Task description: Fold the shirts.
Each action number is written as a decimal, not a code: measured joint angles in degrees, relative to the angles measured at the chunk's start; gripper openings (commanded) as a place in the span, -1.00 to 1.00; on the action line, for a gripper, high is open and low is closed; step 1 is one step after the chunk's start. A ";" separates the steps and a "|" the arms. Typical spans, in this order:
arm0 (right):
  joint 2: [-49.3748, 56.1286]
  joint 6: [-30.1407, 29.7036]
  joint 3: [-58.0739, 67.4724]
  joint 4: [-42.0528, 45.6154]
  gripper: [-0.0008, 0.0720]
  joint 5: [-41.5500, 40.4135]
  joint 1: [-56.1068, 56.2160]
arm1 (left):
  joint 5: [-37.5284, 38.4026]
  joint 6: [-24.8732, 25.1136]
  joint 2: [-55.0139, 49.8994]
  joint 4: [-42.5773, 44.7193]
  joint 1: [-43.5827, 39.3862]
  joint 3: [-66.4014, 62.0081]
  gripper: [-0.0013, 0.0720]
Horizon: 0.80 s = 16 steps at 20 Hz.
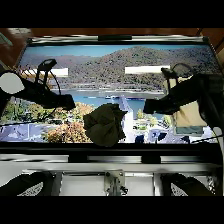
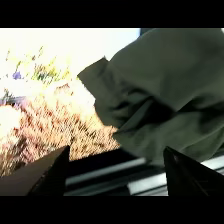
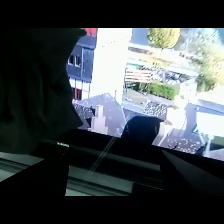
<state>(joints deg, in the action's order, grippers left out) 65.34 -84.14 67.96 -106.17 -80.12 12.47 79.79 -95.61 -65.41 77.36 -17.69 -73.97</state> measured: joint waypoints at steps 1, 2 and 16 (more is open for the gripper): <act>0.66 -0.57 -2.14 -2.25 0.84 1.25 0.00 | 0.31 0.48 0.09 -0.90 0.83 2.89 1.00; 1.31 -0.87 -3.85 -4.11 0.84 2.40 0.00 | -0.33 0.92 0.15 -2.34 1.16 6.12 1.00; 14.73 -4.42 -9.60 -17.31 0.84 19.28 0.85 | -29.49 1.92 -4.33 -18.91 -6.91 32.46 -0.86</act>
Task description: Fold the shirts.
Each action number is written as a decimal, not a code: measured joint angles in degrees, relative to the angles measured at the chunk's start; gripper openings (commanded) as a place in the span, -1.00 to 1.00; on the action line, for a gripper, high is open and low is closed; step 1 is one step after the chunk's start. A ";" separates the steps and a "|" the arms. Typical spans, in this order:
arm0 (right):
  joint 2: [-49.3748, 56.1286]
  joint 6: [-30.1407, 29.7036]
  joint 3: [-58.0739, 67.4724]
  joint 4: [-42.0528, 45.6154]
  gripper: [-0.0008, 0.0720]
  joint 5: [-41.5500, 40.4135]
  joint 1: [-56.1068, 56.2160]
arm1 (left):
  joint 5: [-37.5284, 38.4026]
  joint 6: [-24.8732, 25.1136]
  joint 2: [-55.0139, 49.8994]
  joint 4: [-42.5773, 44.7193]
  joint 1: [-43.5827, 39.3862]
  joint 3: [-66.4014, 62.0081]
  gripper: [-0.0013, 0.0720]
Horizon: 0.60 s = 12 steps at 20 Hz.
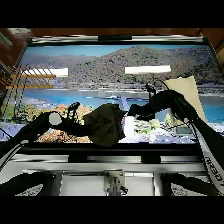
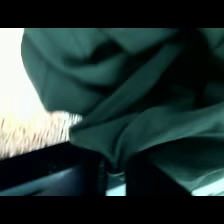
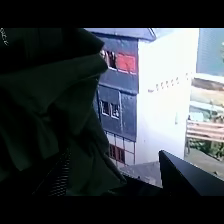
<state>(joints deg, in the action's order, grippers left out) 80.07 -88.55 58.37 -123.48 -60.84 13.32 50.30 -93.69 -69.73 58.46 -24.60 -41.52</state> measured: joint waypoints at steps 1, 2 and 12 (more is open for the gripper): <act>0.22 -0.68 0.00 -0.63 0.84 0.87 0.68 | -1.05 0.07 -0.11 -0.15 -0.22 0.13 -0.86; 0.48 -1.27 -0.02 -1.05 0.84 2.47 1.46 | -1.79 0.28 -0.15 -0.24 -0.33 0.24 -0.86; 5.97 -2.19 -0.04 -3.30 0.45 17.49 8.59 | -3.67 1.60 1.64 -0.46 -0.68 0.15 -0.86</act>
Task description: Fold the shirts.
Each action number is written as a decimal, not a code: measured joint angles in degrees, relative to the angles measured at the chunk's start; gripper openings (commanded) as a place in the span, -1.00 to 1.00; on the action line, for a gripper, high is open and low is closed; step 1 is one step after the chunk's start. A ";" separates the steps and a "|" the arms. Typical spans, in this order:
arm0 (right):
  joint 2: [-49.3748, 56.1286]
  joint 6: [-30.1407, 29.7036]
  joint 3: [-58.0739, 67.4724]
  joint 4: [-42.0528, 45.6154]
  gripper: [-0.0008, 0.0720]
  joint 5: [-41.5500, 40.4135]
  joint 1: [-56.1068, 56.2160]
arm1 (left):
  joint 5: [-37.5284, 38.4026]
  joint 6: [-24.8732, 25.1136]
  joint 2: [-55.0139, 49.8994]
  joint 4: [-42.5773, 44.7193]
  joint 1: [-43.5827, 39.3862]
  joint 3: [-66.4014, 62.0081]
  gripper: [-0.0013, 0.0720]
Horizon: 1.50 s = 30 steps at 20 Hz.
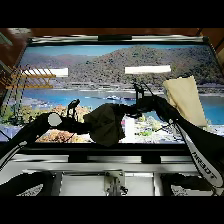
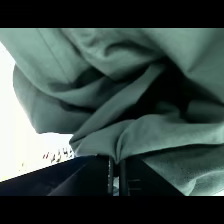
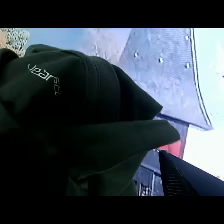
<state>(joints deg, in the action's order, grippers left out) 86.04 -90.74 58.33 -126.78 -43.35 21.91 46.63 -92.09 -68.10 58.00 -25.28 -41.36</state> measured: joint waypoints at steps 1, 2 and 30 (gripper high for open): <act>0.42 0.11 0.00 -0.26 -0.21 0.96 0.52 | -0.09 0.09 0.15 0.00 0.00 -0.07 -0.86; 0.76 0.42 0.00 -0.44 -0.83 1.64 1.03 | -0.04 0.35 0.26 0.02 0.00 -0.28 -0.87; -32.87 0.83 24.98 17.46 -0.82 -21.55 1.16 | 17.53 8.92 3.91 22.16 4.61 -71.63 -0.87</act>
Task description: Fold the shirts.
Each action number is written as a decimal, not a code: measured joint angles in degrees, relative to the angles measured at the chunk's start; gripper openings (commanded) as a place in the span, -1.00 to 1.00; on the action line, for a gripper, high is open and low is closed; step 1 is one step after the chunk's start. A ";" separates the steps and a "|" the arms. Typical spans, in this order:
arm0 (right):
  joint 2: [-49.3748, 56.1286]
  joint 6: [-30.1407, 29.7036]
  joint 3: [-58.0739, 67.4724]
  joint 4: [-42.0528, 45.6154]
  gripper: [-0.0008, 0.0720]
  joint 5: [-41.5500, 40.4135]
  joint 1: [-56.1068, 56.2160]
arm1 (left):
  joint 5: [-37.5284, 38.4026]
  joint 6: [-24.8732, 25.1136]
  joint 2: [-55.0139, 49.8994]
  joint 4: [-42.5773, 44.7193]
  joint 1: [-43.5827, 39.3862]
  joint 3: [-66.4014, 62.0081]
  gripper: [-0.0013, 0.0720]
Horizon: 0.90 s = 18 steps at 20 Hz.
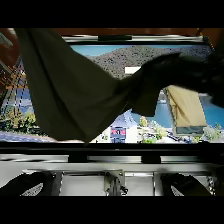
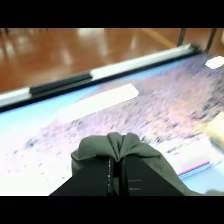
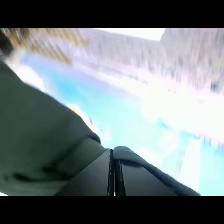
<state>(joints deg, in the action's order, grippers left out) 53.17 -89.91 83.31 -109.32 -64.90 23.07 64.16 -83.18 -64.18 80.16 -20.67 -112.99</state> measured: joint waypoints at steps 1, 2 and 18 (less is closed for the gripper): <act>1.36 0.26 -2.40 0.28 -0.82 -1.31 0.00 | 0.24 0.02 -2.60 1.22 0.17 0.15 -0.87; 2.73 0.46 -5.03 0.72 -0.82 -1.55 0.00 | 0.28 0.00 -5.35 1.99 0.26 0.26 -0.86; 16.81 3.76 -15.58 4.76 -0.82 3.32 0.00 | 24.17 -3.61 -31.93 -3.10 7.06 0.63 0.81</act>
<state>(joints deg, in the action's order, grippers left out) 69.97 -86.15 67.72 -104.55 -61.58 23.07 88.33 -86.78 -96.12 77.06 -13.61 -112.36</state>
